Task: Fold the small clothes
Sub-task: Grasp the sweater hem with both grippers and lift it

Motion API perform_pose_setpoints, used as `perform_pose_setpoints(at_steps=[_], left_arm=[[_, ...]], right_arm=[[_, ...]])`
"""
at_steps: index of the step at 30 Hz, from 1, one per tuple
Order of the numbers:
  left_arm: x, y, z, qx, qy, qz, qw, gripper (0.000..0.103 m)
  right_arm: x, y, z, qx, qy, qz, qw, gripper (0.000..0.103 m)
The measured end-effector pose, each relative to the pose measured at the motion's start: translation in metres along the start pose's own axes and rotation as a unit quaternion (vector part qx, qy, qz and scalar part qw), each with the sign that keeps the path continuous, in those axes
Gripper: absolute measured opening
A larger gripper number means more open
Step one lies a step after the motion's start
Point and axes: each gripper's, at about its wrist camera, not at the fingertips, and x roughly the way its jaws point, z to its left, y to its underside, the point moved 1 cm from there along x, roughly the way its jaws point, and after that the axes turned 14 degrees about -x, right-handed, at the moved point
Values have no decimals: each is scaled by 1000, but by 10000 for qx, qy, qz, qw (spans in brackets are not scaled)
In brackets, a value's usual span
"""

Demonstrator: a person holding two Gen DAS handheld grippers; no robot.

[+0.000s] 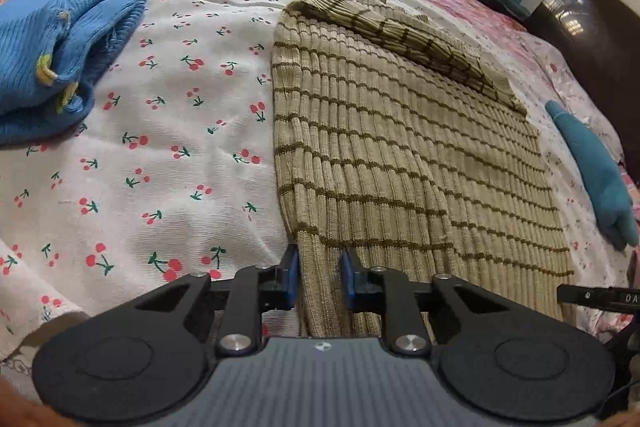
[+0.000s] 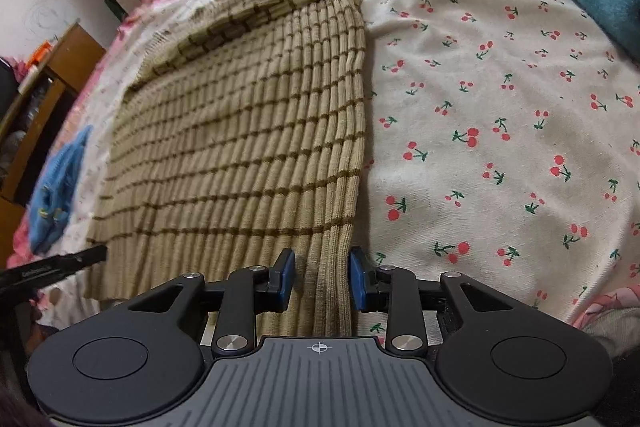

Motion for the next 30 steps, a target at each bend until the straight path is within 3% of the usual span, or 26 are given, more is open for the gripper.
perform_pose_setpoints(at_steps=[6,8,9,13,22,26,30], left_arm=[[0,0,0,-1,0,-12,10000,27],[-2,0,0,-16,5,-47,10000,18],[-2,-1,0,-47,48,-53,10000,16],[-7,-3,-1,-126,344,-112,9993,13],[-13,-12,-3,-449,907,-168,9947,12],[-16,-19,5,-803,1189,-159,9895,12],[-22,-35,8,-1199,1652,-260,9786,12]], right_arm=[[3,-1,3,-23,20,-18,10000,30],[2,-2,1,50,-77,-73,9999,24],[2,-2,-1,101,-164,-102,9998,18],[-1,-3,-9,367,-458,-178,9981,9],[-17,-16,-21,871,-1118,-761,9870,7],[-24,-25,-27,1178,-1445,-1002,9773,7],[-30,-42,-32,1391,-1761,-1328,9654,6]])
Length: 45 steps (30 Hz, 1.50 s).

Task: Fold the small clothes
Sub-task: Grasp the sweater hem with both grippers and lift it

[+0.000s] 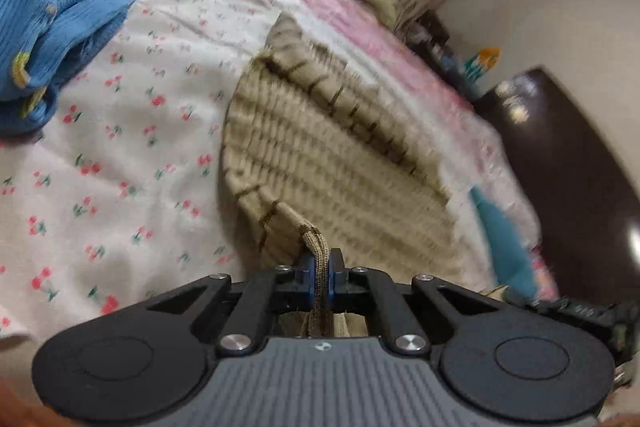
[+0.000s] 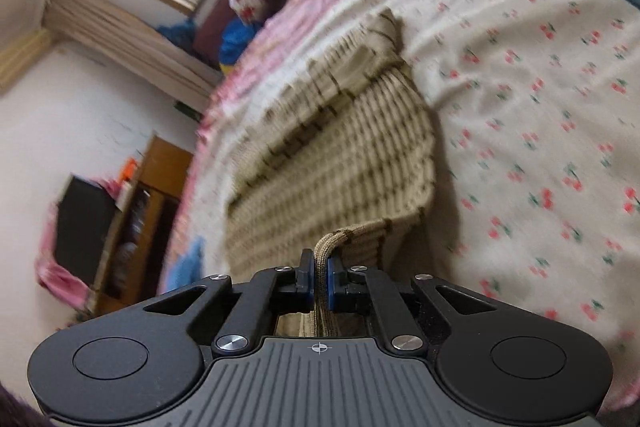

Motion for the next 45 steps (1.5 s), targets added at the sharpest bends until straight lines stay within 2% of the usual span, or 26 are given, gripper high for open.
perform_pose_setpoints(at_steps=[5,10,14,17,22,27,29,32,38,40,43,45], left_arm=[[7,-35,-17,-238,488,-263,9982,12],[29,-74,-40,-184,624,-489,9967,12],[46,-106,-53,-248,654,-760,9947,12],[65,-132,-61,-227,540,-984,9934,12],[108,-173,-58,-415,382,-1131,9920,11],[158,-193,-49,-398,-65,-995,9942,11],[173,-198,-46,-377,-225,-942,9946,11],[182,-205,-46,-386,-261,-971,9942,11],[191,-215,-50,-345,-186,-1102,9931,11],[197,-216,-45,-391,-413,-1178,9914,12],[202,-220,-30,-692,-646,-1086,9896,13],[198,-222,-25,-870,-572,-1040,9891,17]], right_arm=[[6,-34,1,192,-281,-358,9988,6],[22,-72,-3,376,-423,-663,9962,6],[40,-108,-11,495,-526,-966,9927,7],[61,-134,-24,715,-627,-1183,9884,6],[98,-164,-52,1034,-636,-1468,9817,6],[134,-170,-81,1083,-427,-1604,9802,6],[149,-168,-90,979,-184,-1481,9839,6],[162,-171,-98,868,-59,-1320,9874,6],[152,-180,-103,808,-25,-1573,9842,6],[153,-181,-102,636,-56,-1530,9862,7],[159,-178,-99,620,-127,-1337,9890,14],[159,-177,-95,537,-171,-1343,9893,32]])
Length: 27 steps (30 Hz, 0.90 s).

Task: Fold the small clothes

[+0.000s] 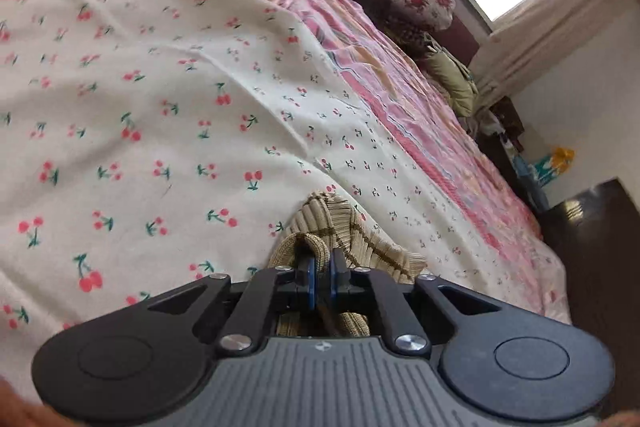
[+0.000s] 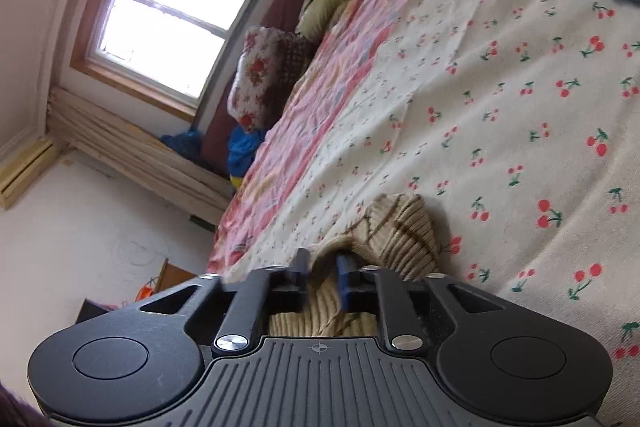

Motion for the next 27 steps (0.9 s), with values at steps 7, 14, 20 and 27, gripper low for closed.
perform_pose_setpoints(at_steps=[7,14,20,27], left_arm=[[-27,-5,-23,519,-324,-682,9958,52],[-44,41,-53,2024,-510,-836,9744,52],[-23,70,-48,2770,-1246,-774,9496,52],[-27,49,-2,1982,-1389,-773,9672,56]], right_arm=[[-7,-4,11,-389,94,-96,9992,41],[-3,3,20,-998,634,62,9930,41],[-5,8,25,-1376,919,170,9861,41],[0,18,11,-1512,1398,560,9770,41]])
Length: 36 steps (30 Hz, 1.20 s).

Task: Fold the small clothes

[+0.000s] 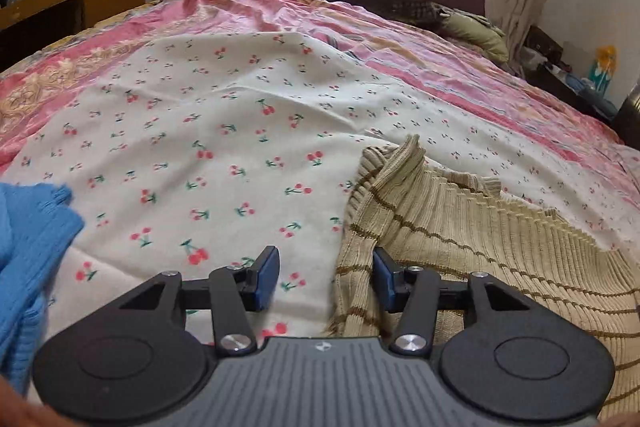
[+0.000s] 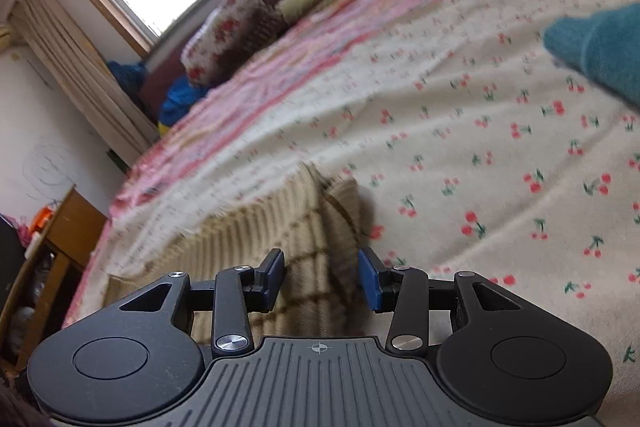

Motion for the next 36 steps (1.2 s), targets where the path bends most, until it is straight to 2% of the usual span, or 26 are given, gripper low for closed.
perform_pose_setpoints(at_steps=[3,5,9,12,14,19,22,27,31,34,36], left_arm=[[-6,-1,0,-24,76,8,10000,55],[-16,1,1,-48,268,24,9996,54],[-34,15,-3,210,693,80,9973,55],[-35,25,1,299,761,250,9963,55],[-28,28,8,299,651,391,9967,58],[-35,24,20,-74,925,490,9945,57],[-35,23,21,-104,975,495,9940,57],[-26,22,21,-237,987,698,9924,62],[-28,22,15,-349,1199,919,9879,62],[-25,26,18,-451,1172,923,9878,60],[-26,25,20,-657,1221,991,9854,56]], right_arm=[[0,3,3,-81,37,45,10000,41],[-3,4,8,-182,54,29,9998,41],[-13,8,15,-230,23,37,9997,41],[-16,12,19,-281,72,88,9995,46],[-16,15,19,-339,114,134,9993,50],[-18,19,19,-350,66,166,9992,51],[-21,16,21,-303,-179,147,9993,55],[-13,22,24,-549,-118,246,9981,56],[-15,20,19,-346,-393,254,9983,58],[-14,21,19,-361,-415,263,9981,58],[-13,20,19,-384,-418,268,9980,58]])
